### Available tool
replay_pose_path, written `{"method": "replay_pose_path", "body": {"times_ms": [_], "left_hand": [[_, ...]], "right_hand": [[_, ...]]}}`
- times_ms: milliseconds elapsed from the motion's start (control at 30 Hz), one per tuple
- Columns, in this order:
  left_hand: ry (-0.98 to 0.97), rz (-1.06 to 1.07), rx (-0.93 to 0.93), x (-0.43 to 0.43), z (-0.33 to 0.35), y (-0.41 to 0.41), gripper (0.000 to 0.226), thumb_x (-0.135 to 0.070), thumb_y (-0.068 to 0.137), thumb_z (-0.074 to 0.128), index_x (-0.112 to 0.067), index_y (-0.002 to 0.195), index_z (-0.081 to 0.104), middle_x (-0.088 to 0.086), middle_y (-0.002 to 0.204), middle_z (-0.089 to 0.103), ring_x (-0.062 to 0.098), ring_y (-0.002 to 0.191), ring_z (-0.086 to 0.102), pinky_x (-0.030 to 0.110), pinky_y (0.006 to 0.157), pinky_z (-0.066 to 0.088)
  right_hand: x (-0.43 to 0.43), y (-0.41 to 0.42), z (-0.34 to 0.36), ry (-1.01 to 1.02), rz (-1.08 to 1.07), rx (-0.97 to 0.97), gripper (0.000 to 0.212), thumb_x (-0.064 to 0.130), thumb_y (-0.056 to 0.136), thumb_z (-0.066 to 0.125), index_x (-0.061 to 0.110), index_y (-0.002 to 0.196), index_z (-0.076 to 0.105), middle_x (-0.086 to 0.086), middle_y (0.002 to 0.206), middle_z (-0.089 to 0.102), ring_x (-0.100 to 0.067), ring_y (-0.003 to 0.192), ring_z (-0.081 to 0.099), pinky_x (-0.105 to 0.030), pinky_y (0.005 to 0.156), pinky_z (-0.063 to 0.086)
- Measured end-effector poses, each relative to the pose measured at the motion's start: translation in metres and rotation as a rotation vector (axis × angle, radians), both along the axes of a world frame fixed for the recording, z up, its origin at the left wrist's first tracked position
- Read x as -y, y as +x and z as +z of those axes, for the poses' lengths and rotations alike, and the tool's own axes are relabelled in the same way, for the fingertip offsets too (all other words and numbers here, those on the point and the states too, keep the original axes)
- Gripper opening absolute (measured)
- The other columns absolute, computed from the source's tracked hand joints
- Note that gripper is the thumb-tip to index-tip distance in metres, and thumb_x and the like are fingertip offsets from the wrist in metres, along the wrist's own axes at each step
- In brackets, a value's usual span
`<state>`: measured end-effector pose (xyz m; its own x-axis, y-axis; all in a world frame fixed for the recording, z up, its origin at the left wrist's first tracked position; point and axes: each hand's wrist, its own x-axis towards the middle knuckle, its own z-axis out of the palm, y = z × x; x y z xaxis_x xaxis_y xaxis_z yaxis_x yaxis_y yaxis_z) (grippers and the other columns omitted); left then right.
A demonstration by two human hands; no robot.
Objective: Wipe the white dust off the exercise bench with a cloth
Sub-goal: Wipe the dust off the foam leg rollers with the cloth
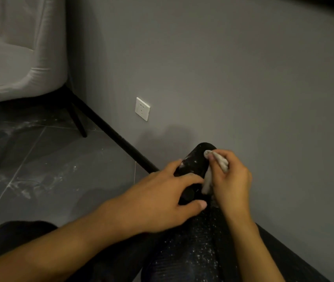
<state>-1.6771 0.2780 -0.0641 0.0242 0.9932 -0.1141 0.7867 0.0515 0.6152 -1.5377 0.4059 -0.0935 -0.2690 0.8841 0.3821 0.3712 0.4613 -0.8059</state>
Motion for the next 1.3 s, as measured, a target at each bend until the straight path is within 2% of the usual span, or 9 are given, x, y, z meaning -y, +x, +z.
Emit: {"method": "replay_pose_path", "body": {"times_ms": [100,200,333,433,600,800,1000,1167,1300], "left_hand": [[0.030,0.008,-0.053,0.001,-0.003,0.001,0.050,-0.066,0.097,0.047,-0.057,0.145,0.033,-0.006,0.158,0.025,0.021,0.132,0.050,0.030,0.108,0.043],[0.030,0.023,0.028,-0.002,-0.006,-0.002,0.049,-0.065,0.095,0.051,-0.060,0.141,0.035,-0.005,0.138,0.044,0.018,0.120,0.054,0.038,0.103,0.051],[-0.015,0.053,0.038,-0.008,-0.007,-0.004,0.049,-0.063,0.093,0.058,-0.065,0.137,0.036,-0.009,0.118,0.043,0.014,0.104,0.053,0.031,0.088,0.053],[-0.010,0.056,0.040,-0.007,-0.007,-0.003,0.048,-0.058,0.094,0.060,-0.064,0.137,0.038,-0.008,0.117,0.041,0.014,0.104,0.052,0.032,0.092,0.052],[0.065,0.028,-0.053,-0.006,-0.010,0.000,0.048,-0.049,0.097,0.057,-0.057,0.142,0.042,-0.002,0.128,0.042,0.017,0.112,0.051,0.030,0.098,0.049],[0.065,0.028,-0.070,-0.007,-0.009,0.001,0.044,-0.053,0.098,0.054,-0.059,0.139,0.040,-0.003,0.130,0.039,0.014,0.112,0.048,0.025,0.095,0.044],[0.010,0.013,0.121,-0.007,-0.013,-0.009,0.040,-0.057,0.093,0.059,-0.061,0.131,0.047,-0.010,0.138,0.038,0.016,0.122,0.050,0.037,0.106,0.048],[0.014,0.016,0.114,-0.008,-0.012,-0.008,0.042,-0.050,0.094,0.063,-0.060,0.133,0.049,-0.010,0.131,0.037,0.012,0.114,0.050,0.034,0.101,0.050],[0.058,-0.002,0.052,-0.007,-0.013,-0.003,0.039,-0.043,0.096,0.061,-0.053,0.133,0.052,-0.005,0.134,0.039,0.016,0.115,0.051,0.035,0.101,0.050]], "right_hand": [[0.014,0.003,-0.001,-0.028,0.103,-0.013,0.015,0.025,0.094,0.067,0.039,0.089,0.066,0.013,0.084,0.070,-0.002,0.081,0.068,-0.013,0.066,0.052],[0.021,0.010,-0.002,-0.044,0.196,0.001,0.008,0.031,0.090,0.068,0.039,0.091,0.069,0.015,0.089,0.071,-0.005,0.084,0.069,-0.020,0.069,0.056],[-0.007,0.003,0.004,0.001,0.018,0.057,0.015,0.033,0.095,0.067,0.042,0.084,0.064,0.012,0.079,0.069,-0.008,0.071,0.066,-0.036,0.067,0.058],[-0.006,0.002,0.000,-0.008,-0.019,0.031,0.013,0.035,0.097,0.064,0.041,0.086,0.064,0.007,0.075,0.067,-0.017,0.067,0.066,-0.043,0.060,0.059],[0.027,0.021,-0.007,-0.105,0.160,-0.010,0.007,0.039,0.090,0.063,0.041,0.094,0.069,0.012,0.089,0.071,-0.007,0.084,0.069,-0.029,0.071,0.058],[-0.004,0.005,0.005,0.007,0.027,0.101,0.021,0.027,0.098,0.063,0.045,0.087,0.061,0.015,0.085,0.067,0.000,0.082,0.065,-0.016,0.067,0.052],[0.020,0.015,0.009,-0.016,0.302,0.104,0.008,0.019,0.091,0.070,0.026,0.095,0.073,0.013,0.090,0.071,-0.005,0.086,0.070,-0.014,0.071,0.053],[-0.010,0.002,0.010,0.080,0.089,0.141,0.003,0.025,0.092,0.072,0.028,0.092,0.071,0.013,0.088,0.070,0.001,0.085,0.066,-0.012,0.070,0.052],[0.012,0.011,0.007,0.018,0.176,0.130,0.011,0.024,0.094,0.068,0.035,0.094,0.069,0.013,0.086,0.071,-0.001,0.083,0.068,-0.017,0.069,0.055]]}}
